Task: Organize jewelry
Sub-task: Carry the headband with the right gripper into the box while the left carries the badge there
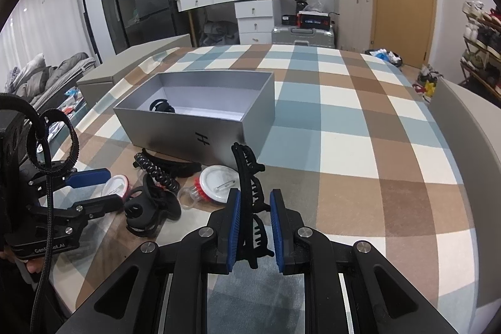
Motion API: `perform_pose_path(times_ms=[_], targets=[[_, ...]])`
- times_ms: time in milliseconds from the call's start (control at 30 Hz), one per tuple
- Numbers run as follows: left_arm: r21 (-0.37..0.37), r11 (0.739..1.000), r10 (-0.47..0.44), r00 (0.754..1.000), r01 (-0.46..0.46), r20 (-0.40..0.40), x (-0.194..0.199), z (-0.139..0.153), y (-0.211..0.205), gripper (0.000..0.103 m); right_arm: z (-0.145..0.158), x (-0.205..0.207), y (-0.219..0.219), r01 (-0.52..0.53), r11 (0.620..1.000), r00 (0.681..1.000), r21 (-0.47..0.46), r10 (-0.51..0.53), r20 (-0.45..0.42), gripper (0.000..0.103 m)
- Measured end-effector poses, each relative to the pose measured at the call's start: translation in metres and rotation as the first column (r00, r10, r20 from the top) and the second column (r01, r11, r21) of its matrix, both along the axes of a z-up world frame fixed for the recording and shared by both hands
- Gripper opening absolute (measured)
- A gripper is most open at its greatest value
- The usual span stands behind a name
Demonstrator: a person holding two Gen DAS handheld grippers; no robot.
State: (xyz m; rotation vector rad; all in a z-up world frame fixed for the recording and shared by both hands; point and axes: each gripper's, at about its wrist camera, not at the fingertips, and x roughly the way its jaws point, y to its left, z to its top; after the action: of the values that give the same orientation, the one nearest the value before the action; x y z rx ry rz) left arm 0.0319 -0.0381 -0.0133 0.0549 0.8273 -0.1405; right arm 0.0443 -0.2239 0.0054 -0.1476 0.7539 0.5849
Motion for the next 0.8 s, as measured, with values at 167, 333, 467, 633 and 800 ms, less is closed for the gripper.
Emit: perform_pose_path(times_ms=[167,333,467,633,800], targets=[[0.003,1.000,0.029,0.997,-0.030,0.077,-0.001,0.016,0.002,0.037,0.011,0.000,-0.005,0.015,0.999,1.000,0.042,-0.016,0.012,0.018],[0.000,0.998,0.058,0.989,-0.058,0.136,0.005,0.028,0.008,0.037,0.021,0.003,-0.007,0.011,0.994,1.000,0.111,-0.010,-0.006,0.018],[-0.004,0.998,0.070,0.984,-0.070,0.165,0.014,0.034,0.012,0.037,0.033,0.004,-0.002,0.004,0.990,1.000,0.143,-0.005,0.010,0.018],[-0.036,0.995,0.096,0.973,-0.091,0.209,0.024,0.043,0.018,0.037,0.044,0.011,0.008,0.005,0.983,1.000,0.181,-0.010,0.027,0.018],[-0.046,0.993,0.113,0.963,-0.105,0.245,0.033,0.050,0.020,0.037,0.050,0.023,0.016,0.001,0.977,1.000,0.211,-0.004,0.015,0.018]])
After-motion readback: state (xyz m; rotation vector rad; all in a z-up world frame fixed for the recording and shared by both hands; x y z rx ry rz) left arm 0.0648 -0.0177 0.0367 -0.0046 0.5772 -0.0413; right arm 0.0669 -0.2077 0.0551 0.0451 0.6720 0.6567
